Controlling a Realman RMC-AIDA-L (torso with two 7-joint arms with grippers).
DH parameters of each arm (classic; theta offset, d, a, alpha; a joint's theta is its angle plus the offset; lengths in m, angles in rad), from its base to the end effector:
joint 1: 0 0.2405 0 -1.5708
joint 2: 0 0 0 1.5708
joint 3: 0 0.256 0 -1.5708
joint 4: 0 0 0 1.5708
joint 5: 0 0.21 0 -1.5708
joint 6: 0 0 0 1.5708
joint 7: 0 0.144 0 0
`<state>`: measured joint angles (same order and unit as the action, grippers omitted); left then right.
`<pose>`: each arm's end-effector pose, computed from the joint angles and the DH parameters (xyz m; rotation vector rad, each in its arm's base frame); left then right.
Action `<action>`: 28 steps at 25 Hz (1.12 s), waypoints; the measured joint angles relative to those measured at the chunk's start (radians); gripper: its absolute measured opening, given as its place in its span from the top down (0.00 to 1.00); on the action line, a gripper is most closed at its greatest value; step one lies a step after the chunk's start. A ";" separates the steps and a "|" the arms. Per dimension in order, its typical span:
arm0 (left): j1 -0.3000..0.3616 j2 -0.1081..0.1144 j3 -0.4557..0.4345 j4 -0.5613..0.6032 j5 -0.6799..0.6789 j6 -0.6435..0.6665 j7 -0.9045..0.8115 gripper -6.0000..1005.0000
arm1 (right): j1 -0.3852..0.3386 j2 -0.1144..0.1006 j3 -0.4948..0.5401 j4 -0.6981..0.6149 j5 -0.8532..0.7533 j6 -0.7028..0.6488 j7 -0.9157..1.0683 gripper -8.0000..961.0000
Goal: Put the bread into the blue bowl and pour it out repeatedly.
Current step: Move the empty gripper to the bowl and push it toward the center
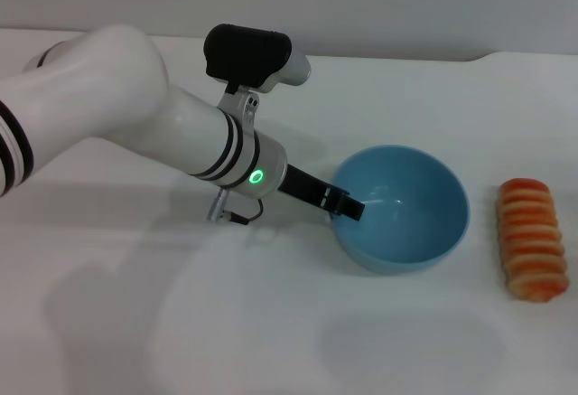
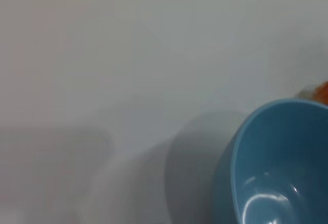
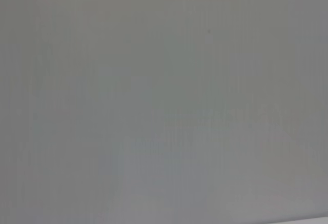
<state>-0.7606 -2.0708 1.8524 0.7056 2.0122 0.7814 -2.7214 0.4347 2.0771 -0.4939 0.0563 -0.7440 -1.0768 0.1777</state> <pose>-0.1901 0.3705 -0.1283 -2.4998 -1.2959 0.0896 0.3924 0.3060 0.0031 -1.4182 0.7611 0.4922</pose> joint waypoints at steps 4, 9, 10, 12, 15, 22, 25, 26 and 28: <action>-0.001 0.000 0.008 -0.008 -0.006 -0.005 0.000 0.27 | 0.000 0.000 0.000 0.001 0.001 0.000 0.000 0.35; -0.009 0.000 0.013 -0.016 -0.006 -0.009 0.000 0.43 | -0.001 0.000 0.000 0.000 0.001 0.001 0.000 0.35; -0.009 0.000 0.014 -0.017 -0.006 -0.009 0.003 0.48 | -0.001 0.000 0.000 0.000 0.001 0.002 0.000 0.35; -0.010 0.000 0.016 -0.016 -0.006 -0.009 0.009 0.56 | -0.001 0.000 0.000 0.000 0.001 0.005 0.000 0.35; -0.013 0.001 0.017 -0.013 -0.006 -0.011 0.015 0.72 | 0.000 0.000 -0.001 0.000 -0.004 0.012 0.000 0.35; -0.040 0.005 0.016 -0.008 0.002 0.003 0.014 0.97 | 0.003 0.000 0.000 0.000 -0.003 0.020 0.011 0.35; -0.075 0.013 -0.008 -0.002 0.035 -0.013 0.014 1.00 | 0.013 -0.006 -0.019 -0.010 -0.022 0.060 0.093 0.35; -0.075 0.013 -0.008 -0.002 0.035 -0.013 0.014 1.00 | 0.015 -0.009 -0.029 -0.023 -0.045 0.071 0.132 0.35; -0.098 0.014 -0.033 -0.003 0.092 -0.029 0.007 1.00 | 0.016 -0.013 -0.043 -0.048 -0.082 0.087 0.190 0.35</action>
<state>-0.8589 -2.0570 1.8192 0.7031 2.1046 0.7520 -2.7146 0.4506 2.0641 -0.5370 0.0079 -0.8260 -0.9900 0.3681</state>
